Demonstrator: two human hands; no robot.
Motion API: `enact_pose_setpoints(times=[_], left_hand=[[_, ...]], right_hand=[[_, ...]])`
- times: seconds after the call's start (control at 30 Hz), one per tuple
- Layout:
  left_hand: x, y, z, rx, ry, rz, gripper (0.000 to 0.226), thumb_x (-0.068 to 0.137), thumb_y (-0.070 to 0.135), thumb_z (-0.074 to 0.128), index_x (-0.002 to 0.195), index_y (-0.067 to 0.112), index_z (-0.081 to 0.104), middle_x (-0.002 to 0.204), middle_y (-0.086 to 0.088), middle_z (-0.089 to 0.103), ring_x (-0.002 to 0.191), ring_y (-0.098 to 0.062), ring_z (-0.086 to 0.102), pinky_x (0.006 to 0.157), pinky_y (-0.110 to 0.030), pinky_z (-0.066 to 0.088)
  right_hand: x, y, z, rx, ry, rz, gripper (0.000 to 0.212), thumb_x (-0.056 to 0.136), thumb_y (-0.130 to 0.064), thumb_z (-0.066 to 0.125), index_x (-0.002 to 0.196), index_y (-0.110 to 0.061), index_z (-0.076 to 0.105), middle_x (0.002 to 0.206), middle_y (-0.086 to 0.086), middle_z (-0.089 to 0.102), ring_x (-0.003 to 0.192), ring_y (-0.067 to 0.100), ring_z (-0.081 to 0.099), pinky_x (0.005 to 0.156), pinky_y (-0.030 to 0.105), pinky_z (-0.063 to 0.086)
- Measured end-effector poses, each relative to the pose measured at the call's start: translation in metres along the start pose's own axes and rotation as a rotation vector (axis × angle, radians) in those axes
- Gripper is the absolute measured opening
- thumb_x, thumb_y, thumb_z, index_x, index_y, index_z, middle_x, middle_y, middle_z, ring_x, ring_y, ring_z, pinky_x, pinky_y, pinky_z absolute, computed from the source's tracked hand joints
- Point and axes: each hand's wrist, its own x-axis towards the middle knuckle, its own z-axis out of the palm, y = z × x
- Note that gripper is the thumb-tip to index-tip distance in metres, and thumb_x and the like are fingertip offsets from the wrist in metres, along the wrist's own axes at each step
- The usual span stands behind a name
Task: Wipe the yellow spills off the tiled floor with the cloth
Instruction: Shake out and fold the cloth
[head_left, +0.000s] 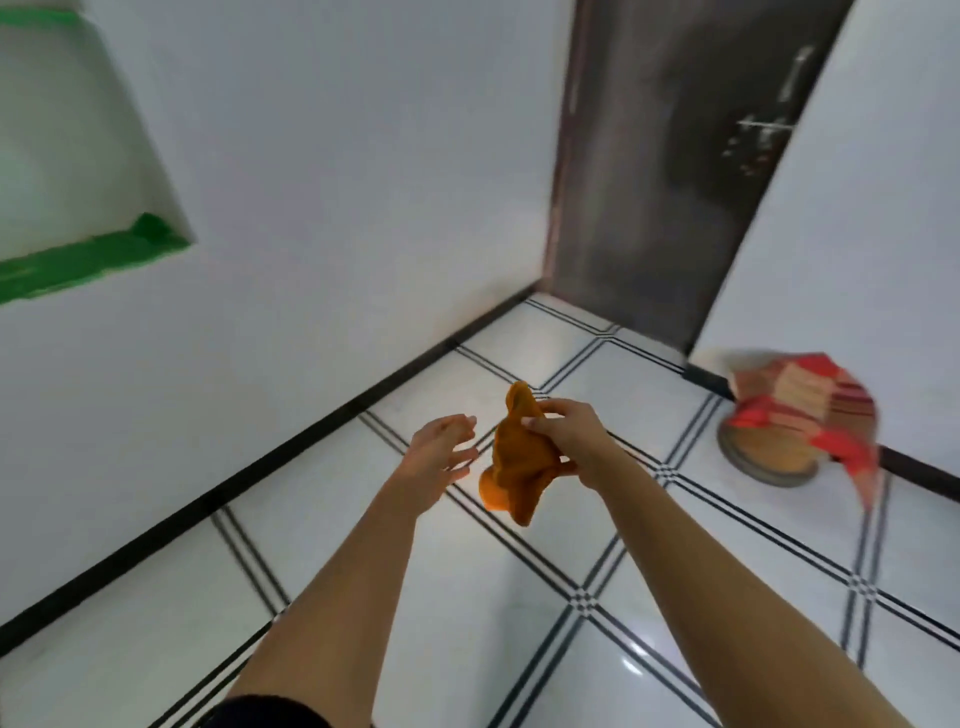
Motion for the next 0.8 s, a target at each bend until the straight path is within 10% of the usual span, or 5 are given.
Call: enact_pose_setpoints(times=[0.8], left_hand=[[0.316, 0.013, 0.539, 0.312, -0.602, -0.159, 0.027, 0.089, 0.034, 0.059, 0.110, 0.021, 0.047, 0.104, 0.000, 0.056, 0.098, -0.023, 0.057, 0.084, -0.039, 0.046]], right_hand=[[0.237, 0.048, -0.501, 0.629, 0.738, 0.192, 0.041, 0.087, -0.014, 0.064, 0.126, -0.021, 0.052, 0.120, 0.013, 0.056, 0.103, 0.033, 0.056, 0.063, 0.041, 0.054]])
